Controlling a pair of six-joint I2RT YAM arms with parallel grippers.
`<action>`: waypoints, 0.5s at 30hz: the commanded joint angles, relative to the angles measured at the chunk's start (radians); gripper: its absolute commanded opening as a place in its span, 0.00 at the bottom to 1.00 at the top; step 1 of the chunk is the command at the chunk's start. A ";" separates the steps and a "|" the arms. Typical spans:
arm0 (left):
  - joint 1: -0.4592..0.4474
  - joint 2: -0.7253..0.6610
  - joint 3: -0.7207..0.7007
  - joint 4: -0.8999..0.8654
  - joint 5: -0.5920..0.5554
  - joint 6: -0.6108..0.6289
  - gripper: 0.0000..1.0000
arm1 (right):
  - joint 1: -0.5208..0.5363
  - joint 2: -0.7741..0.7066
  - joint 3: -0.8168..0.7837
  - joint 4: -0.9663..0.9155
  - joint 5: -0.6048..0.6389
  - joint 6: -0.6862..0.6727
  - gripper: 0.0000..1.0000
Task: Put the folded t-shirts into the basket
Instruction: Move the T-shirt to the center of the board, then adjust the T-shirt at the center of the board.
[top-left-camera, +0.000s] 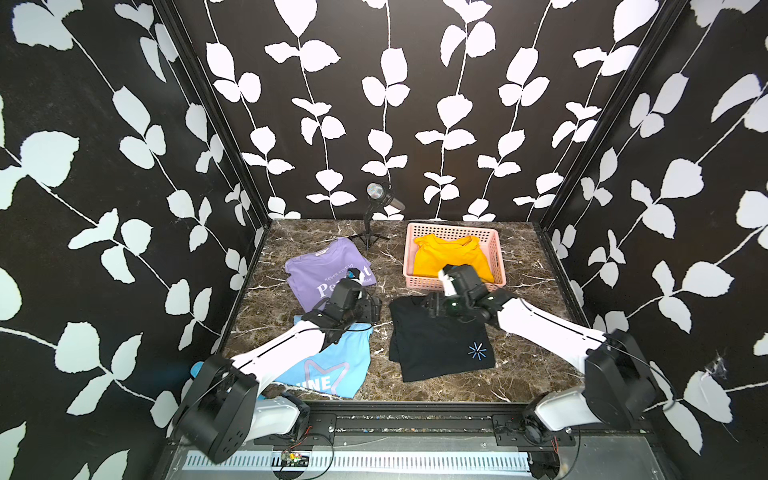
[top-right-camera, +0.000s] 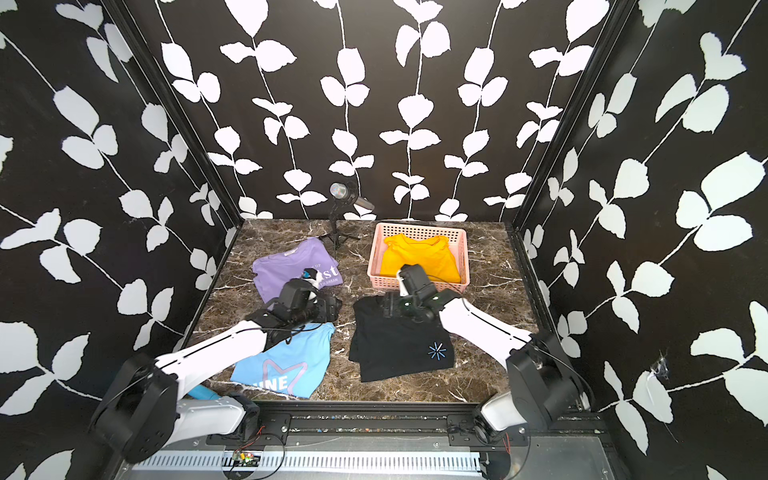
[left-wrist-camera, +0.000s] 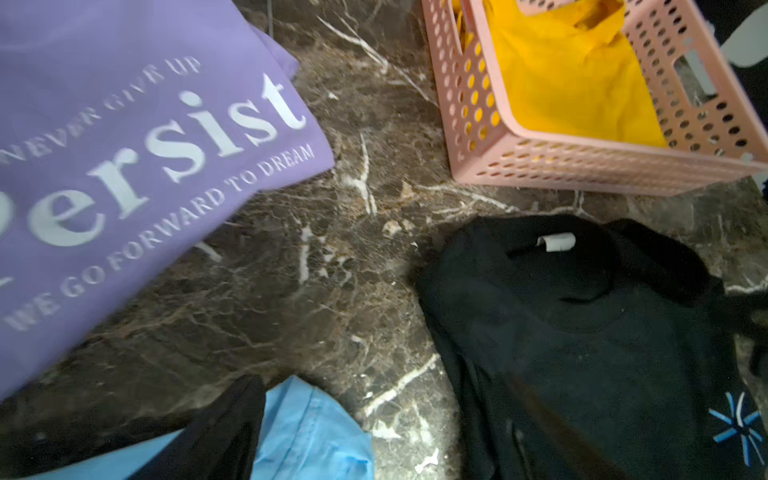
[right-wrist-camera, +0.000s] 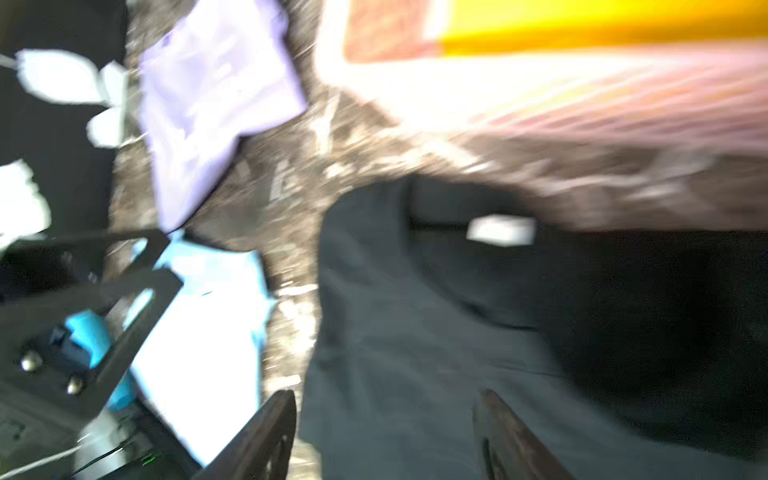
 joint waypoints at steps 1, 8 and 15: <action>-0.045 0.098 0.064 0.050 0.023 -0.012 0.87 | -0.098 -0.027 -0.031 -0.100 0.062 -0.124 0.70; -0.080 0.332 0.206 0.064 0.068 -0.006 0.82 | -0.197 0.012 -0.003 -0.182 0.189 -0.271 0.72; -0.094 0.476 0.271 0.098 0.107 -0.043 0.76 | -0.197 0.093 0.020 -0.148 0.129 -0.333 0.76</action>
